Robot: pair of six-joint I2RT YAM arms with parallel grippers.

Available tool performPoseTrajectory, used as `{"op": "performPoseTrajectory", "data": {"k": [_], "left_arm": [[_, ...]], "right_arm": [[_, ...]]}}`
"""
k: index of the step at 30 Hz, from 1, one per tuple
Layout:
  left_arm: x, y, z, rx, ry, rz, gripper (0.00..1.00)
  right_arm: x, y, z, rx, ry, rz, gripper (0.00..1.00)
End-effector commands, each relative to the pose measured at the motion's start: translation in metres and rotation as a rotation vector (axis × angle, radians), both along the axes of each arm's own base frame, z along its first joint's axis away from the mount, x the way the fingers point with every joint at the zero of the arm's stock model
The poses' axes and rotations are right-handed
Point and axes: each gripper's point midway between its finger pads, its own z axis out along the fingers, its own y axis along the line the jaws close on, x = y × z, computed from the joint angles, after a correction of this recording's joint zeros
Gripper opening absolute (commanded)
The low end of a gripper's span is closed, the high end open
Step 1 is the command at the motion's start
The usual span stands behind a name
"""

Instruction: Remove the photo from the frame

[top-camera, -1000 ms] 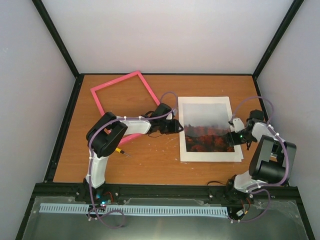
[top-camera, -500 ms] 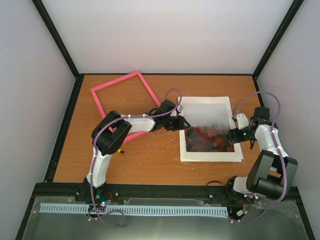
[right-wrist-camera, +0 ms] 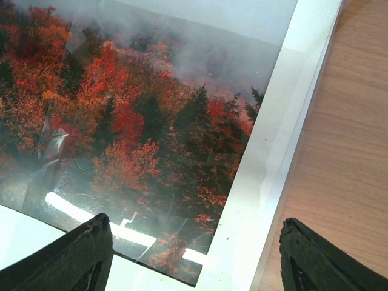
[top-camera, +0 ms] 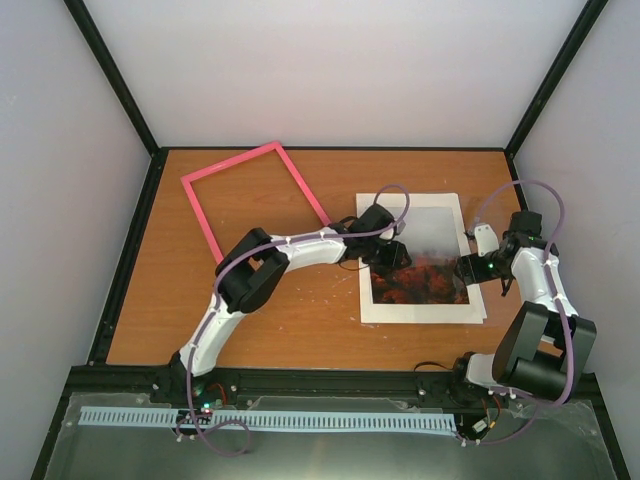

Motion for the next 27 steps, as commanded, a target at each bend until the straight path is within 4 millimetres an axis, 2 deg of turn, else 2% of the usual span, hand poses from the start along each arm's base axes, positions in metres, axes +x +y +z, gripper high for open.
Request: {"op": "performPoseTrajectory", "data": {"k": [1, 4, 8, 12, 14, 18, 27], "left_arm": [[0.017, 0.034, 0.031, 0.139, -0.166, 0.036, 0.49], [0.016, 0.049, 0.050, 0.132, -0.219, 0.045, 0.50], [0.014, 0.074, 0.055, 0.111, -0.194, 0.091, 0.51], [0.023, 0.114, 0.033, 0.111, -0.069, 0.206, 0.53], [0.022, 0.126, 0.021, 0.081, 0.002, 0.234, 0.53], [0.018, 0.123, 0.010, 0.016, 0.050, 0.212, 0.52], [0.014, 0.112, -0.010, -0.015, 0.114, 0.177, 0.50]], "right_arm": [[0.005, 0.003, 0.001, 0.033, -0.005, 0.001, 0.74], [0.006, 0.005, -0.002, 0.055, 0.001, 0.003, 0.74], [0.005, 0.008, -0.011, 0.076, 0.012, 0.002, 0.74], [-0.001, 0.011, -0.024, 0.080, 0.032, 0.014, 0.73], [-0.003, 0.011, -0.032, 0.068, 0.043, 0.017, 0.73], [-0.011, 0.013, -0.047, 0.068, 0.079, 0.023, 0.73], [-0.018, 0.018, -0.058, 0.098, 0.127, 0.033, 0.72]]}}
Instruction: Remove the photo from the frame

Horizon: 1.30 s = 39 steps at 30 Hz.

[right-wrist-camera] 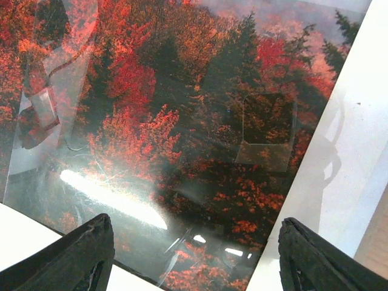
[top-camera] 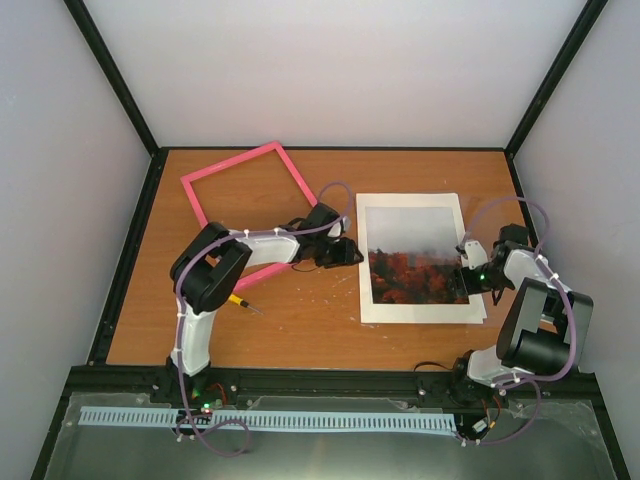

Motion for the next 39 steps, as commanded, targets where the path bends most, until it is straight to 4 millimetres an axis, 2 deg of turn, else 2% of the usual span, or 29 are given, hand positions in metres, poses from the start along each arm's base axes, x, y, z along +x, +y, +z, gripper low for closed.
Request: {"op": "performPoseTrajectory", "data": {"k": [1, 10, 26, 30, 39], "left_arm": [[0.003, -0.019, 0.005, -0.081, 0.011, -0.028, 0.50], [-0.003, -0.033, 0.005, -0.140, 0.049, -0.061, 0.45], [-0.011, -0.046, 0.030, -0.203, 0.015, -0.087, 0.40], [-0.011, -0.053, 0.035, -0.216, 0.004, -0.104, 0.40], [-0.012, -0.081, 0.034, -0.231, 0.004, -0.156, 0.39]], "right_arm": [[-0.001, 0.004, -0.006, 0.011, 0.008, 0.018, 0.72], [-0.002, 0.005, -0.009, 0.020, 0.019, 0.022, 0.72], [-0.002, 0.006, -0.008, 0.025, 0.019, 0.020, 0.72], [0.003, 0.003, 0.002, 0.011, -0.014, 0.013, 0.72], [0.018, 0.002, 0.047, 0.001, -0.134, -0.002, 0.72]]}}
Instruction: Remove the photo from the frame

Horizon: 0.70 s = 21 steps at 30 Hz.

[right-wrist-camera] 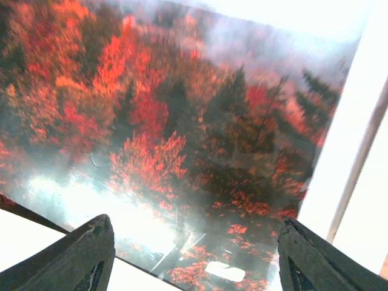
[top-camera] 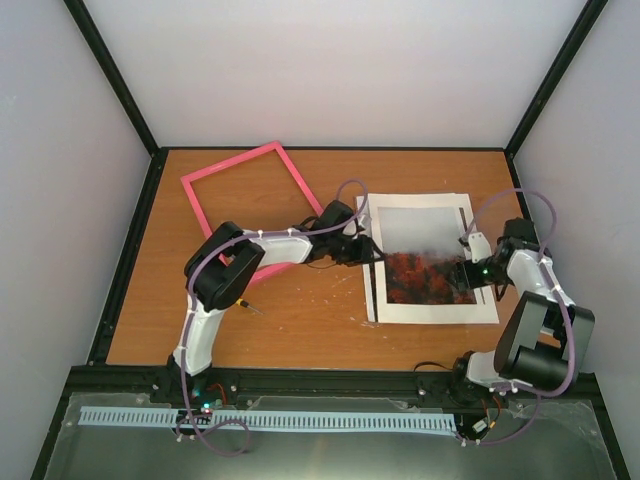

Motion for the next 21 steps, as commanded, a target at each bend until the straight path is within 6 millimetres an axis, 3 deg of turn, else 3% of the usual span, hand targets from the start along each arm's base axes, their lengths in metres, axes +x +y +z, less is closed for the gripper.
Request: {"op": "performPoseTrajectory", "data": {"k": [1, 7, 13, 21], "left_arm": [[0.003, -0.030, 0.014, -0.054, -0.032, -0.048, 0.39], [0.004, -0.058, 0.009, -0.055, -0.033, -0.095, 0.39], [-0.008, -0.091, -0.003, -0.047, -0.016, -0.165, 0.39], [-0.005, -0.084, -0.001, 0.020, -0.070, -0.154, 0.43]], "right_arm": [[0.012, 0.000, 0.031, -0.005, -0.096, -0.008, 0.72], [0.010, -0.002, 0.031, -0.021, -0.104, -0.012, 0.72], [0.010, -0.001, 0.033, -0.023, -0.117, -0.013, 0.73], [0.009, 0.003, 0.031, 0.004, -0.111, -0.015, 0.73]]}}
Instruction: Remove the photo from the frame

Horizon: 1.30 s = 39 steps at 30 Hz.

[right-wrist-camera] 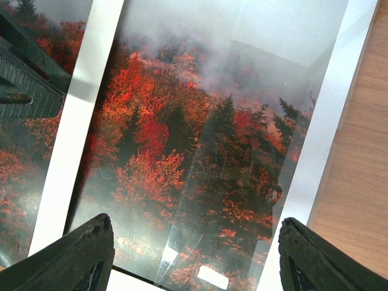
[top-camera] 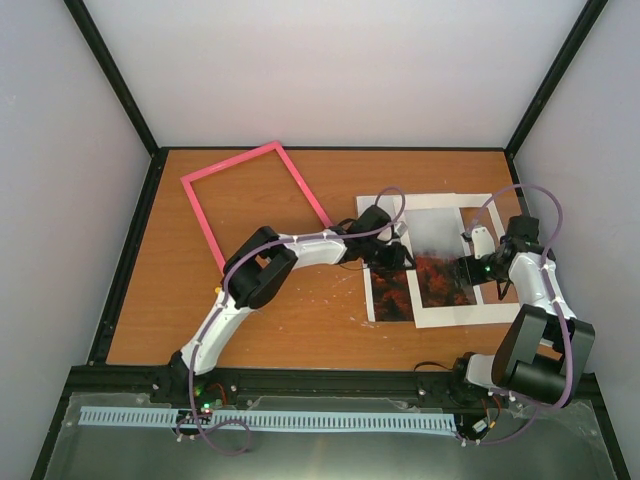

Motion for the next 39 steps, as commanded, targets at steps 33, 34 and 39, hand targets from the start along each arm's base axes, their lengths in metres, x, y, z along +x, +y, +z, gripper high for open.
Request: {"op": "performPoseTrajectory", "data": {"k": [33, 34, 39], "left_arm": [[-0.093, 0.178, 0.024, 0.277, -0.180, 0.089, 0.47], [-0.094, 0.182, 0.023, 0.282, -0.177, 0.103, 0.47], [-0.080, 0.198, 0.030, 0.295, -0.193, 0.266, 0.54]], "right_arm": [[-0.060, 0.107, -0.006, -0.094, -0.133, 0.702, 0.71], [-0.066, 0.114, -0.007, -0.112, -0.151, 0.753, 0.71], [-0.086, 0.142, -0.019, -0.256, -0.241, 0.963, 0.69]]}}
